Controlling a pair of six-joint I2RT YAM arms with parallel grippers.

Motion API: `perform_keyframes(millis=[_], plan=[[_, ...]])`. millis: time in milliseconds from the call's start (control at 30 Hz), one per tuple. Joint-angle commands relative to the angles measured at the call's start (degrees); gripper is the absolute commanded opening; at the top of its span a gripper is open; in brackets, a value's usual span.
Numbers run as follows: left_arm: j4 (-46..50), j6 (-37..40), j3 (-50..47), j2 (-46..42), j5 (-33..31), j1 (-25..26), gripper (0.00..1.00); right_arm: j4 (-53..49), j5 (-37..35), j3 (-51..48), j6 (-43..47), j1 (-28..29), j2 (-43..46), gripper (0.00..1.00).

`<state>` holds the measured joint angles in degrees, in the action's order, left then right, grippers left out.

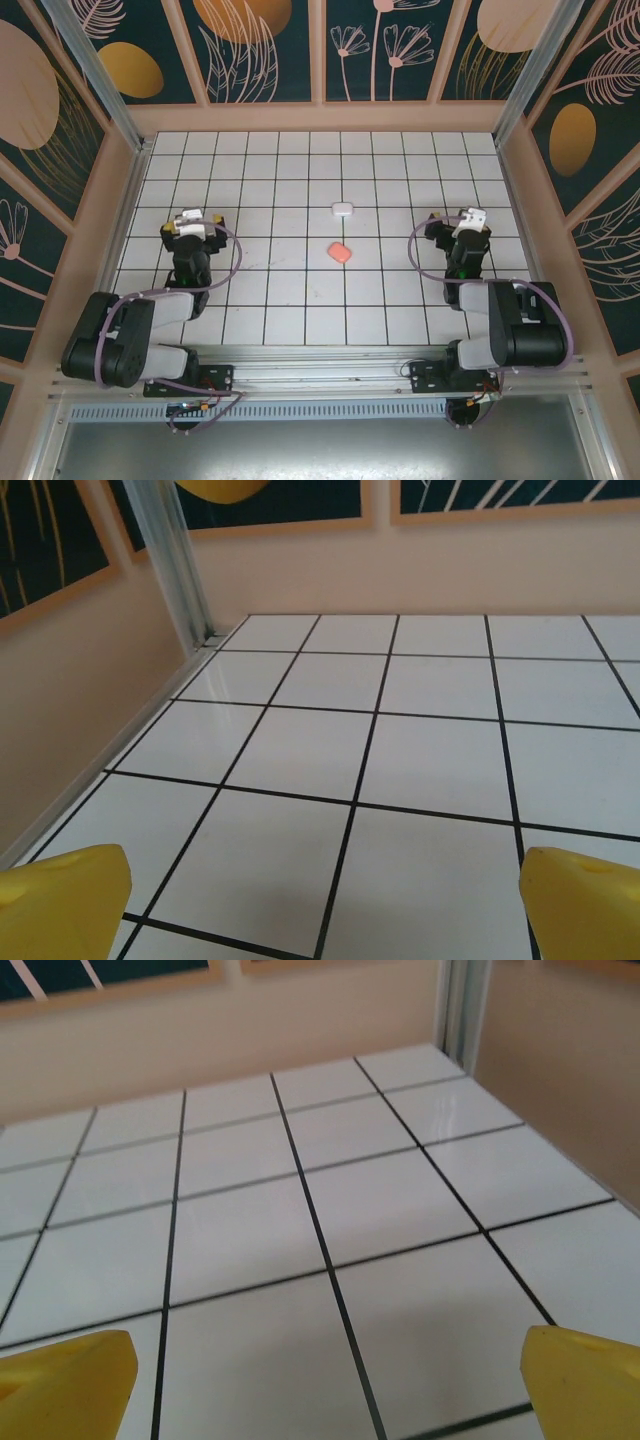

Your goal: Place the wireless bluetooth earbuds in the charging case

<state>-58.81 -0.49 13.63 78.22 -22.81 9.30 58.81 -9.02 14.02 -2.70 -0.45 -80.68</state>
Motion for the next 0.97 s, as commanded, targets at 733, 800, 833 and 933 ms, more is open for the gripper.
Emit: perform_keyframes(millis=[733,800,833,933], plan=[[-14.23,-3.62,-0.09,8.93,14.33,-8.43,0.99,14.54,2.78,-1.74,-0.20,-0.74,-7.38,0.99],[-14.27,-3.64,-0.09,8.96,14.28,-8.35,0.98,14.30,3.13,-1.54,-0.11,-0.74,-7.47,0.99],[-14.32,-3.68,-0.13,8.96,14.32,-8.42,0.98,14.32,3.13,-1.62,-0.12,-0.72,-7.42,0.99],[-14.32,-3.64,-0.18,8.86,14.28,-8.42,0.98,14.49,3.13,-1.63,-0.11,-0.76,-7.47,0.99]])
